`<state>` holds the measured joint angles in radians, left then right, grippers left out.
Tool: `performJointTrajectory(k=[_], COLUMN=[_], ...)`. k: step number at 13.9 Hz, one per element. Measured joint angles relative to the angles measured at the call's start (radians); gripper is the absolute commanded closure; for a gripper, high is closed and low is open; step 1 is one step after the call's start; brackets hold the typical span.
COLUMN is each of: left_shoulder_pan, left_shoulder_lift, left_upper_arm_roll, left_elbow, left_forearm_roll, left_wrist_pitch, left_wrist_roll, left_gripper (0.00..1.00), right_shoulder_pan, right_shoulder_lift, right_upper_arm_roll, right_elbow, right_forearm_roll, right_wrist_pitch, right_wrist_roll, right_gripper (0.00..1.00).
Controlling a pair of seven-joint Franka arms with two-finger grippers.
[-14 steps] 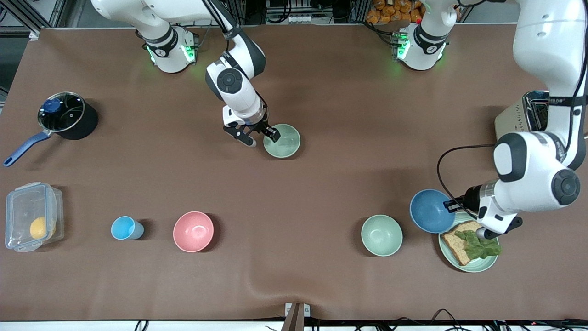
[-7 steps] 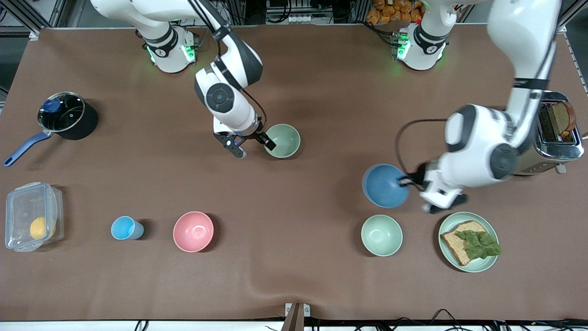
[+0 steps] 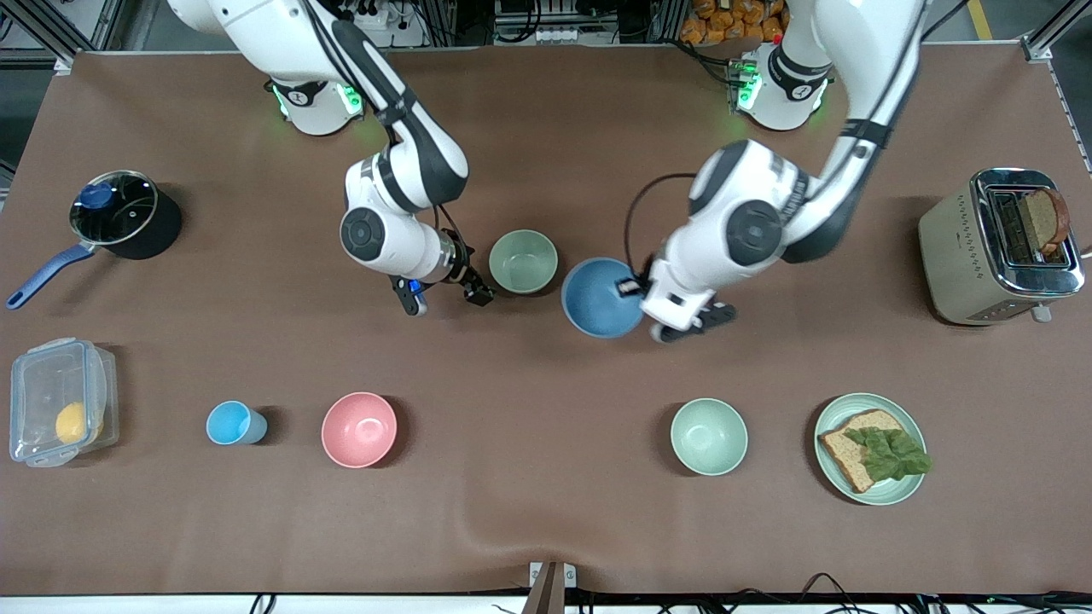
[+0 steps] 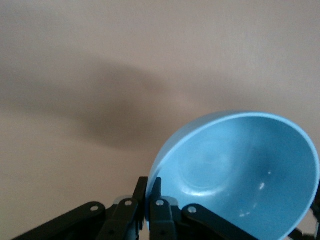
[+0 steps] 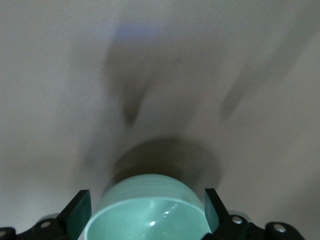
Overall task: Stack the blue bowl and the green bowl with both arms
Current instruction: 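Move the blue bowl with the left gripper over the green bowl and lower it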
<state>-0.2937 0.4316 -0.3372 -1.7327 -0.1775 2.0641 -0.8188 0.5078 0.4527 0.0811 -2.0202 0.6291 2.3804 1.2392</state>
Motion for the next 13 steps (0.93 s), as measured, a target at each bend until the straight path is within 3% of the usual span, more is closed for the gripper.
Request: performJointTrajectory(k=[3, 6, 13], left_shoulder_pan=[-0.129, -0.169, -0.21], left_shoulder_lift=[0.061, 0.097, 0.101], left_upper_arm_roll=[0.004, 0.006, 0.007], left_elbow=[-0.024, -0.024, -0.019], left_forearm_roll=[0.05, 0.066, 0.066], left_wrist_pitch=[0.054, 0.116, 0.159], left_wrist_roll=[-0.078, -0.106, -0.138], left_gripper=[1.0, 1.0, 1.0], right_shoulder_pan=[-0.024, -0.026, -0.027], right_shoulder_lift=[0.031, 0.059, 0.077], right_upper_arm_roll=[0.0, 0.001, 0.0], right_elbow=[-0.01, -0.017, -0.017], right_forearm_roll=[0.171, 0.288, 0.308], right_wrist_pitch=[-0.002, -0.001, 0.0], right_wrist_roll=[-0.18, -0.275, -0.283], right_gripper=[0.0, 0.0, 0.0])
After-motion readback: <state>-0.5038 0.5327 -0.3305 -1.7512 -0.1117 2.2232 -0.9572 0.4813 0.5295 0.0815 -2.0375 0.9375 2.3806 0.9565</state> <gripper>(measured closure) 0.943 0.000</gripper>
